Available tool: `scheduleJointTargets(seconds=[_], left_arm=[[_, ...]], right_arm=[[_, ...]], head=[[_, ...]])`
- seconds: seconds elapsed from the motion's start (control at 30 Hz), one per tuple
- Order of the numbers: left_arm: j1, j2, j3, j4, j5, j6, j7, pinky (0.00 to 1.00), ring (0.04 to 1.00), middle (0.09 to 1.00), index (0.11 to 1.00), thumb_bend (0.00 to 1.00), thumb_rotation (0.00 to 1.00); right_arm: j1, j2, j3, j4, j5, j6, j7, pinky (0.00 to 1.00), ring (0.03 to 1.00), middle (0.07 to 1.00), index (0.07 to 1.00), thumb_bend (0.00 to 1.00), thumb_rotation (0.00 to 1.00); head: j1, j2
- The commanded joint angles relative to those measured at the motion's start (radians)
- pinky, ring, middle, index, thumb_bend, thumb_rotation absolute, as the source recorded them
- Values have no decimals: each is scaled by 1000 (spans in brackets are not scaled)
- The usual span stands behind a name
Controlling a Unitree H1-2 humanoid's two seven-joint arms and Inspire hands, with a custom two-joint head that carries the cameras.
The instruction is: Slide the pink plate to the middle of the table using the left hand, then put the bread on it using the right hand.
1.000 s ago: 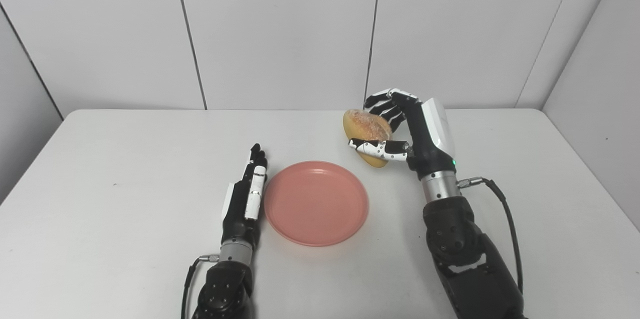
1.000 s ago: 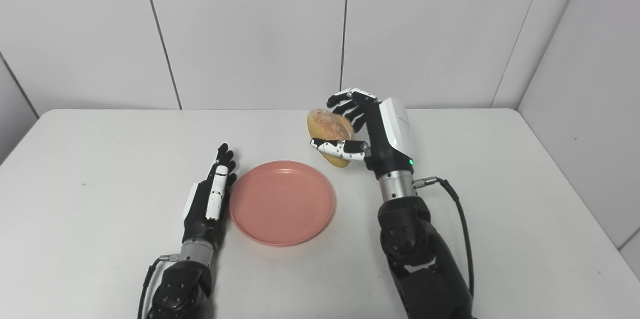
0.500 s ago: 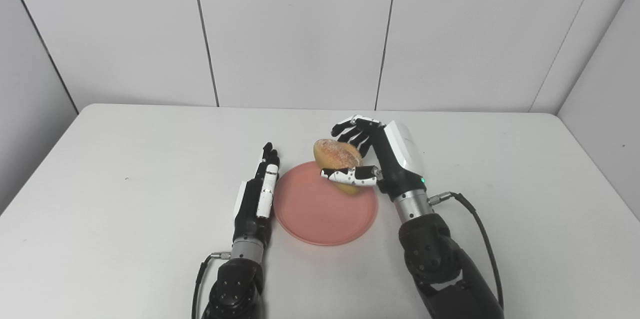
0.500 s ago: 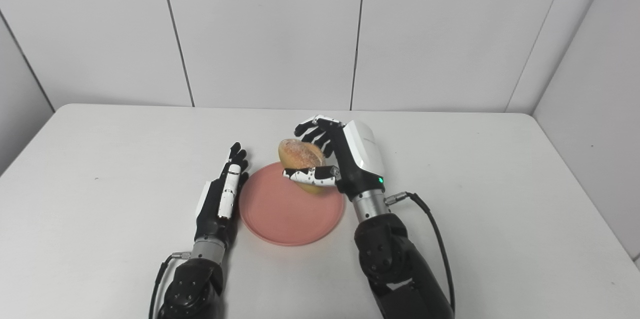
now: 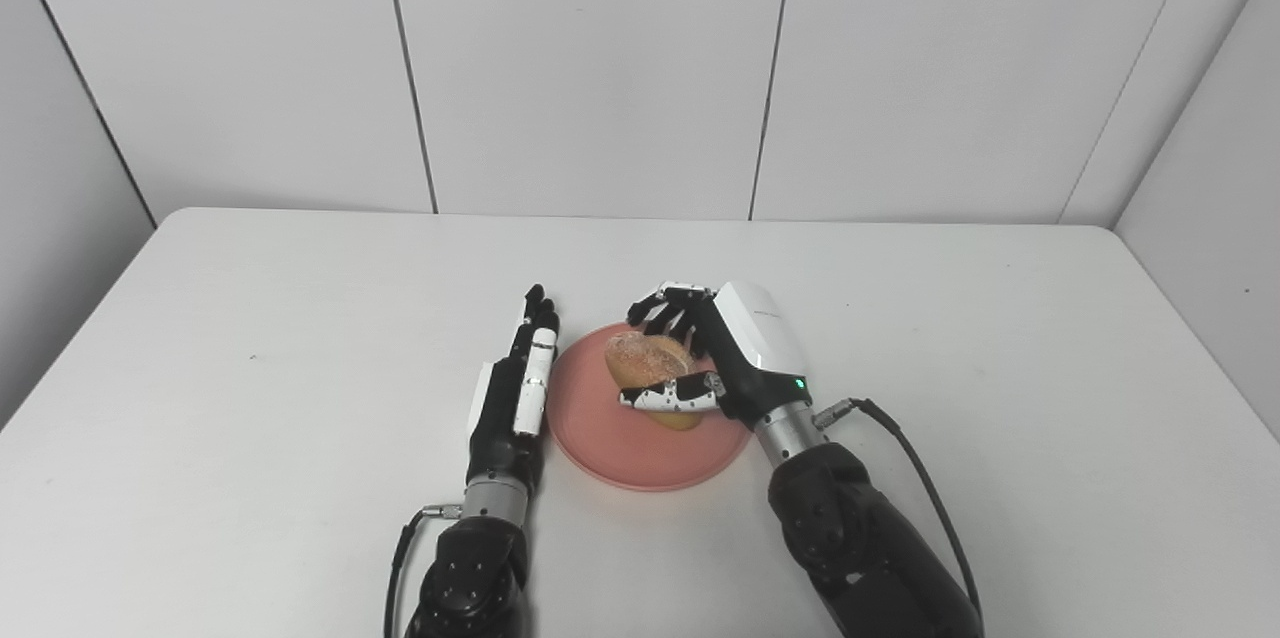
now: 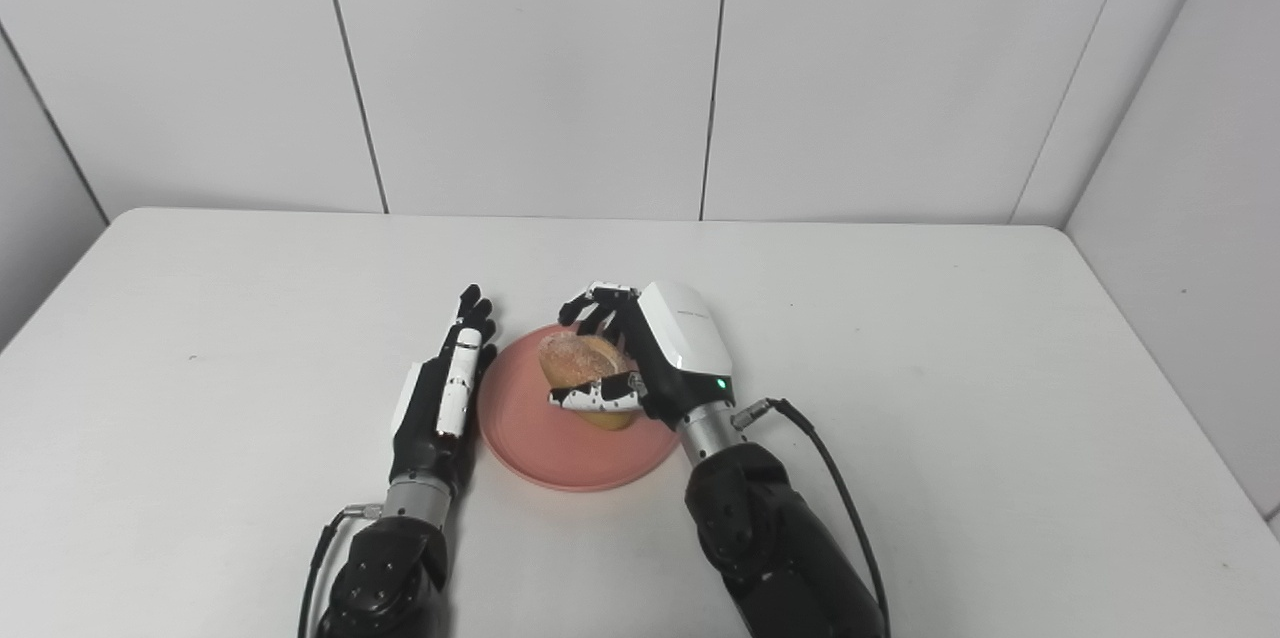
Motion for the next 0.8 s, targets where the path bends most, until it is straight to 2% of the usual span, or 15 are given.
scheduleJointTargets(seconds=[0.0,0.13,0.27,0.3,0.33,0.37,0.4,0.43,0.5,0.67,0.77], left_arm=[[14,-9,-5,17,-1,-21,1,1000,1000,1000,989,474,1000],[12,-8,-6,18,3,-24,4,996,1000,1000,992,466,1000],[12,-9,-4,17,-2,-22,3,1000,1000,1000,994,471,1000],[12,-10,-4,17,-5,-24,2,1000,1000,1000,994,470,1000],[12,-10,-3,17,-6,-25,2,1000,1000,1000,994,470,1000],[12,-10,-3,19,-6,-28,3,998,999,999,992,468,1000],[12,-10,-2,20,-5,-30,3,991,995,996,989,465,1000],[11,-11,-2,21,-8,-32,1,990,995,995,988,465,1000],[11,-10,-2,21,-10,-31,-1,990,999,999,992,466,1000],[12,-4,-4,22,-5,-22,-3,987,997,1000,989,472,1000],[14,-4,-3,21,-11,-25,-8,989,999,1000,991,465,1000]], right_arm=[[-52,-4,5,-5,-15,-47,-20,289,374,433,534,509,0],[-49,-14,20,6,-46,-53,-35,329,421,444,536,509,0],[-41,-21,26,-10,-58,-50,-32,483,572,476,526,509,1],[-38,-22,26,-17,-58,-47,-29,535,624,642,508,495,100],[-36,-22,25,-22,-57,-45,-27,551,641,686,504,491,125],[-30,-24,26,-35,-57,-43,-22,574,665,723,570,478,199],[-27,-25,26,-44,-57,-41,-18,621,714,778,754,447,392],[-20,-29,26,-59,-55,-40,-11,626,719,784,772,444,411],[-8,-34,25,-87,-48,-41,2,671,777,844,859,488,602],[17,-40,20,-131,-40,-51,6,734,854,917,912,619,803],[28,-42,16,-149,-33,-56,10,761,880,936,927,637,841]], head=[[1,0],[0,0],[-1,0],[-3,0],[-3,0],[-4,-1],[-4,-1],[-4,-2],[-4,-1],[-14,-12],[-13,-13]])
